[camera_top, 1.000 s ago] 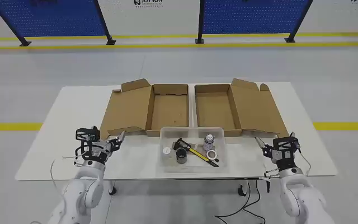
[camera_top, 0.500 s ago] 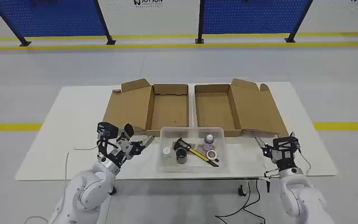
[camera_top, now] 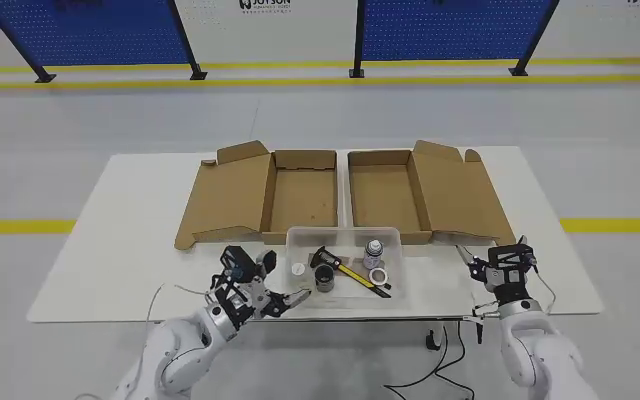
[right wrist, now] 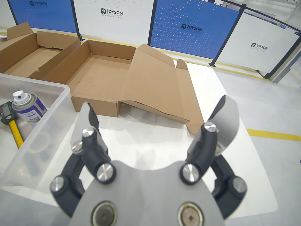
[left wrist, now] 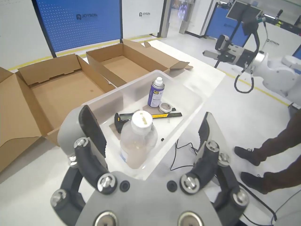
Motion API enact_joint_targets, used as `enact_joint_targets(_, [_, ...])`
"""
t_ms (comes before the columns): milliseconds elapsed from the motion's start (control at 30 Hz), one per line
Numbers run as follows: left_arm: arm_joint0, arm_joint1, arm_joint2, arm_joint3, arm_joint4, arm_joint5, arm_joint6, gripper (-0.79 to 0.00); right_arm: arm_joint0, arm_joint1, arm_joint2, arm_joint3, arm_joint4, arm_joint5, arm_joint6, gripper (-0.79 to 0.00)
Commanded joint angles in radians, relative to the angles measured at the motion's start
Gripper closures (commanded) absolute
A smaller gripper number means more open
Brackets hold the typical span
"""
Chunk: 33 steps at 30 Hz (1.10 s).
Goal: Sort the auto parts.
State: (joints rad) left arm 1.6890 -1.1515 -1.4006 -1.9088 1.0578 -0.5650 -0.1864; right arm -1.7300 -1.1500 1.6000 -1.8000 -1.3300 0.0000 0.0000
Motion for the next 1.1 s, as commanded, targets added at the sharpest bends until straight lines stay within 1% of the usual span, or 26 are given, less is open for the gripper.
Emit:
enact_joint_targets(0, [-0.005, 0.001, 0.016, 0.013, 0.051, -0.009, 0.008, -0.785, 0.0, 0.0, 0.0, 0.0, 0.0, 0.0, 0.0, -0.785])
enact_joint_targets(133, [-0.028, 0.0, 0.043, 0.052, 0.138, 0.015, 0.052, -0.785, 0.0, 0.0, 0.0, 0.0, 0.0, 0.0, 0.0, -0.785])
enact_joint_targets(233, [-0.049, -0.003, 0.056, 0.084, 0.171, 0.057, 0.071, -0.785, 0.0, 0.0, 0.0, 0.0, 0.0, 0.0, 0.0, -0.785])
enact_joint_targets(333, [-0.066, -0.003, 0.066, 0.11, 0.194, 0.063, 0.084, -0.785, 0.0, 0.0, 0.0, 0.0, 0.0, 0.0, 0.0, -0.785])
enact_joint_targets(433, [-0.078, -0.005, 0.08, 0.13, 0.193, 0.079, 0.087, -0.785, 0.0, 0.0, 0.0, 0.0, 0.0, 0.0, 0.0, -0.785])
enact_joint_targets(500, [-0.087, -0.009, 0.093, 0.145, 0.165, 0.108, 0.08, -0.785, 0.0, 0.0, 0.0, 0.0, 0.0, 0.0, 0.0, -0.785])
enact_joint_targets(767, [-0.155, -0.023, 0.162, 0.214, 0.165, 0.167, 0.075, -0.785, 0.0, 0.0, 0.0, 0.0, 0.0, 0.0, 0.0, -0.785])
enact_joint_targets(1067, [-0.187, -0.028, 0.193, 0.245, 0.14, 0.168, 0.068, -0.785, 0.0, 0.0, 0.0, 0.0, 0.0, 0.0, 0.0, -0.785])
